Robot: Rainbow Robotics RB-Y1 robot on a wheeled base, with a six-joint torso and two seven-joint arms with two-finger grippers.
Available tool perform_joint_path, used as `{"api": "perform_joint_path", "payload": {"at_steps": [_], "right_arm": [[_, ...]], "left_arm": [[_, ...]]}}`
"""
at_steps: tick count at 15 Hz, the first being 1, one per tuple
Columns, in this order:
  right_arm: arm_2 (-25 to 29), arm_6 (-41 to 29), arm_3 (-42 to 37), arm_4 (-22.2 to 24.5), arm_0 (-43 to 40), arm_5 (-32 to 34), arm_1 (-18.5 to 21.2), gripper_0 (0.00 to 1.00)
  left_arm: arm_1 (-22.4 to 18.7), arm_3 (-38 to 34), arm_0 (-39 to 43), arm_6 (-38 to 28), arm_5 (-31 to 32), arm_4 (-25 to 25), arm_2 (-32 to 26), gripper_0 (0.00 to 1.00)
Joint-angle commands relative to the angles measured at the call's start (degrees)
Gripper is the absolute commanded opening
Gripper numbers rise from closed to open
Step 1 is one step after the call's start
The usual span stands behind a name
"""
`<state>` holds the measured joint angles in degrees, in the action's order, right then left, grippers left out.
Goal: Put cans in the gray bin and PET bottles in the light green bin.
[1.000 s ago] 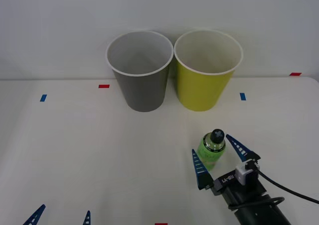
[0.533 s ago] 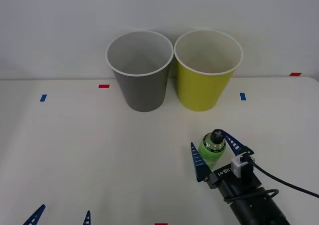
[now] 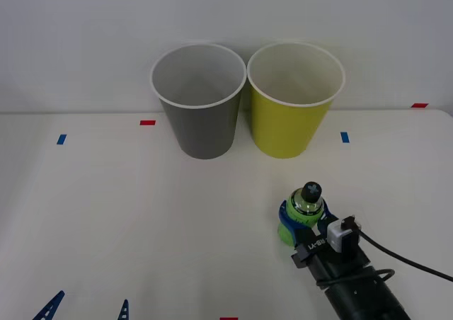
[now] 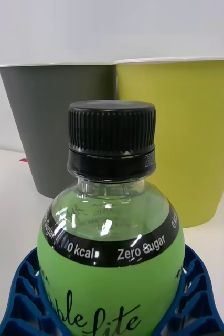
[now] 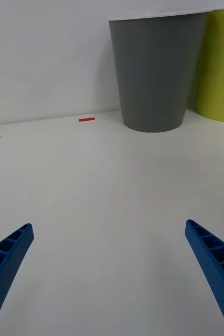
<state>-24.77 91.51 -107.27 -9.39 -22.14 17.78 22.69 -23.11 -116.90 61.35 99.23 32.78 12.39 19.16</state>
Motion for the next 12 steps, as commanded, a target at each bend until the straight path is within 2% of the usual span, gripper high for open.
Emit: {"api": "perform_joint_path", "payload": {"at_steps": [1,6,9,11,12], "right_arm": [[0.8,0.1,-6.8,-0.1,-1.7,-7.8,1.2,0.0],[3.8,-1.2,-21.9,-0.7,-3.3,-25.4,1.7,0.0],[6.1,-3.9,-32.3,-0.5,-2.0,-39.8,1.3,0.0],[6.5,-8.5,-37.9,2.4,-0.2,-48.5,0.9,0.0],[6.1,-11.8,-40.8,6.3,1.8,-53.2,0.9,0.0]], "left_arm": [[0.0,0.0,0.0,0.0,0.0,0.0,0.0,1.0],[0.0,0.0,0.0,0.0,0.0,0.0,0.0,1.0],[0.0,0.0,0.0,0.0,0.0,0.0,0.0,1.0],[0.0,0.0,0.0,0.0,0.0,0.0,0.0,1.0],[0.0,0.0,0.0,0.0,0.0,0.0,0.0,1.0]]}}
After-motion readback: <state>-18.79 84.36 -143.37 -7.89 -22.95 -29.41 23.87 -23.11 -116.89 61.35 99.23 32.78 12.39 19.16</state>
